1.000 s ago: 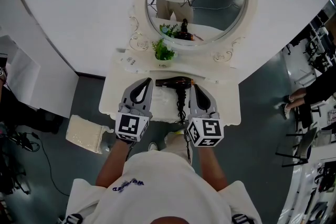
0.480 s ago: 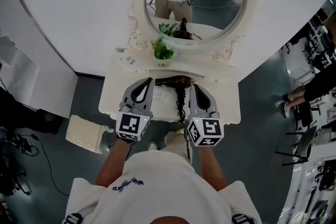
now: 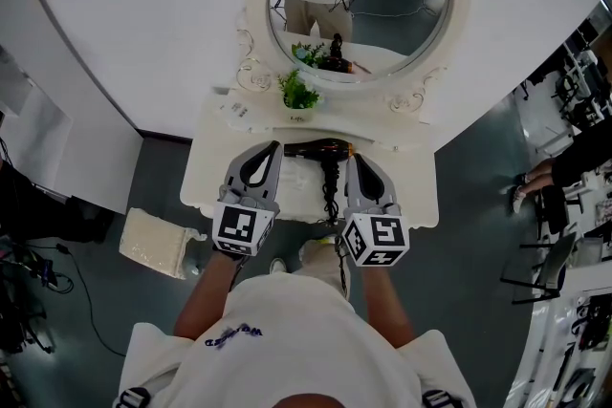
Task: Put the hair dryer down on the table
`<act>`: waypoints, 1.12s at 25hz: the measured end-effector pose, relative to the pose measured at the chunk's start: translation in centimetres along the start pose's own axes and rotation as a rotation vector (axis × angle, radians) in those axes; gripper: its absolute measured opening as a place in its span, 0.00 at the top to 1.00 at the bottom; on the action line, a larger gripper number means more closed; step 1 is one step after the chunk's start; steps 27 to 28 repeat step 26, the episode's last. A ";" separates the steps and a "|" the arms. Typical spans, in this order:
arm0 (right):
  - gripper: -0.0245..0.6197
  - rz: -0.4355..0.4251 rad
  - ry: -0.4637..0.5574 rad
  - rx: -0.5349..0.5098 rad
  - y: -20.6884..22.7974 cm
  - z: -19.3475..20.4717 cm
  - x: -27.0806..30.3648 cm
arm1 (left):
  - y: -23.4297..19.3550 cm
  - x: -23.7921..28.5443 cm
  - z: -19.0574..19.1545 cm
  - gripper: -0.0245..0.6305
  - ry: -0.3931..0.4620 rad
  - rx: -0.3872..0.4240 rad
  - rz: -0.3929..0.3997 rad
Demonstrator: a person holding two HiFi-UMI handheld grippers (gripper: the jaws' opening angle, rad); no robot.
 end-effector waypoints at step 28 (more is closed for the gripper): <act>0.95 0.014 -0.006 -0.006 0.7 -0.1 -0.2 | 0.8 0.4 0.0 0.95 -0.004 0.000 0.008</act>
Point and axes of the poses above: the fingertips, and each gripper's own axes: x forward along the fingers, y to its right, z out of its underside, the point moved 7 cm from there along -x, backward along the fingers, and after that the axes turned 6 degrees about -y, right-handed, at the moved point
